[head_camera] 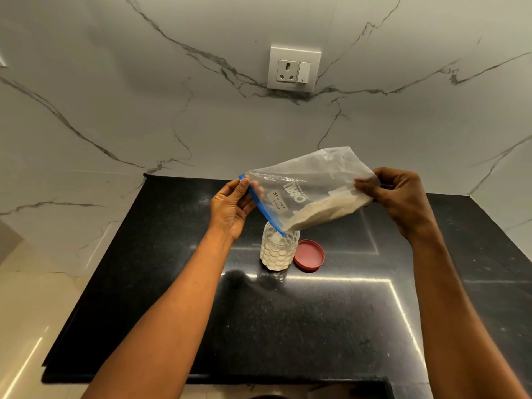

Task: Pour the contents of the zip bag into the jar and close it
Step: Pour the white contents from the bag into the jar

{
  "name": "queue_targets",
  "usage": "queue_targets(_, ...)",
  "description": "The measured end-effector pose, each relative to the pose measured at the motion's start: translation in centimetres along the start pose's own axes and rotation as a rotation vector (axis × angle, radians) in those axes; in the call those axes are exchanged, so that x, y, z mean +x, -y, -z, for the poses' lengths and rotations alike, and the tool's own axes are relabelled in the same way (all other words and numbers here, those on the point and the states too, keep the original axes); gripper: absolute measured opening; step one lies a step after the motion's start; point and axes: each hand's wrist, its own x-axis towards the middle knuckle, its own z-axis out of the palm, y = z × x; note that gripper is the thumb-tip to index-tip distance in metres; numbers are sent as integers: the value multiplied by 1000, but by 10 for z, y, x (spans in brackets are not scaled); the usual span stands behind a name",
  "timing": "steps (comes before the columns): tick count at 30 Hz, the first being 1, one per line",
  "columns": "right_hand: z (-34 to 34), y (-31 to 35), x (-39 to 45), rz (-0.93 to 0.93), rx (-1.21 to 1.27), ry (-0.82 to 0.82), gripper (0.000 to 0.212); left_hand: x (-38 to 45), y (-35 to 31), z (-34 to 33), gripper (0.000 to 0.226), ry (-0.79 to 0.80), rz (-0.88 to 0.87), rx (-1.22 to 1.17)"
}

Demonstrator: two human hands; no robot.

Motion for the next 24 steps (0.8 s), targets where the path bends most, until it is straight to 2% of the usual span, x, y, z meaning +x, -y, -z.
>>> queue_targets(24,3,11,5,34,-85,25,21,-8,-4,2,12,1,-17,-26)
